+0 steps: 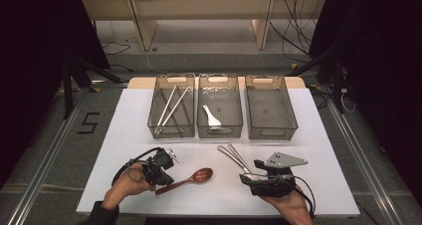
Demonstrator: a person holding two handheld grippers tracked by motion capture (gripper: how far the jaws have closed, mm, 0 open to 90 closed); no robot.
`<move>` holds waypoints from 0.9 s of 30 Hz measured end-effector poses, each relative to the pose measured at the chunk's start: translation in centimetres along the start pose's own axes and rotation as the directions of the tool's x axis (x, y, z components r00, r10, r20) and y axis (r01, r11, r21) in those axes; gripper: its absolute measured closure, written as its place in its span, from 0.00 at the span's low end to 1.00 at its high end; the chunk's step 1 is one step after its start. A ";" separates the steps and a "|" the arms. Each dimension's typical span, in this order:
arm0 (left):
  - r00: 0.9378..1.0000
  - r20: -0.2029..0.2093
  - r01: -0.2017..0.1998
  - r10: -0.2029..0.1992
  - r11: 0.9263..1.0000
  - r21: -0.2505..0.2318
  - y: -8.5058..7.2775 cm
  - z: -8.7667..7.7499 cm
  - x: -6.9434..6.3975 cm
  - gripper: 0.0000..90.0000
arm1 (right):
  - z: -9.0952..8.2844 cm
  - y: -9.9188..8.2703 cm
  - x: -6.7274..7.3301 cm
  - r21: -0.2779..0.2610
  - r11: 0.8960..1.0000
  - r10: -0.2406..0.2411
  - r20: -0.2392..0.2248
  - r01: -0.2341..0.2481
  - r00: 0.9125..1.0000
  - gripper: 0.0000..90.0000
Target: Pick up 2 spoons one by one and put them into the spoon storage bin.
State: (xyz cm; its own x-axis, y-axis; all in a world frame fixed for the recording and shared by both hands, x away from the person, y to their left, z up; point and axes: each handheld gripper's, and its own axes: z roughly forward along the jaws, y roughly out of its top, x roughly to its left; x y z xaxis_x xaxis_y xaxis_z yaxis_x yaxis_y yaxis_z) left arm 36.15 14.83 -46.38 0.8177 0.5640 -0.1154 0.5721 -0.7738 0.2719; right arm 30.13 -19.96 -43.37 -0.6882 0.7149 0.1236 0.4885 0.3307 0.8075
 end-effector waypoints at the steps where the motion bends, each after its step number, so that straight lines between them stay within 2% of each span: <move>1: 1.000 0.002 0.004 -0.004 1.000 -0.002 0.0 0.0 -0.1 0.99 | 0.0 0.0 0.0 0.000 1.000 0.001 0.001 -0.001 1.000 0.34; 5: 1.000 0.010 0.017 -0.017 1.000 -0.018 0.0 0.0 0.2 0.98 | 0.0 0.0 0.0 0.001 1.000 0.001 0.001 -0.001 1.000 0.34; 8: 0.999 -0.018 0.033 -0.033 0.998 -0.045 0.0 -0.4 0.4 0.93 | 0.0 0.0 0.0 0.001 1.000 0.000 0.001 0.000 1.000 0.34; 10: 0.998 -0.038 0.056 -0.059 0.995 -0.077 0.1 -0.9 0.5 0.81 | 0.0 0.0 0.0 0.000 1.000 0.001 0.001 -0.001 1.000 0.34; 14: 0.995 -0.044 0.082 -0.088 0.990 -0.116 0.3 -1.8 0.5 0.59 | 0.0 0.0 0.0 0.002 1.000 0.002 0.001 -0.002 1.000 0.34; 22: 0.996 -0.062 0.050 -0.059 0.989 -0.137 0.9 -2.0 -0.2 0.35 | 0.0 0.0 -0.1 0.000 1.000 0.002 0.003 -0.002 1.000 0.34; 27: 0.997 -0.070 0.012 -0.020 0.993 -0.113 1.2 -1.6 -0.9 0.30 | 0.0 0.0 -0.1 0.001 1.000 0.001 0.003 -0.001 1.000 0.34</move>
State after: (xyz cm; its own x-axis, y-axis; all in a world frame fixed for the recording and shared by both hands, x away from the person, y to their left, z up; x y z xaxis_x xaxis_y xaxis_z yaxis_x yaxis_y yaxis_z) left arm 36.01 13.82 -44.40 0.7997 0.5981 -0.0533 0.5707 -0.7295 0.3770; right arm 30.17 -20.02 -43.41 -0.6860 0.7171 0.1231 0.4898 0.3300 0.8069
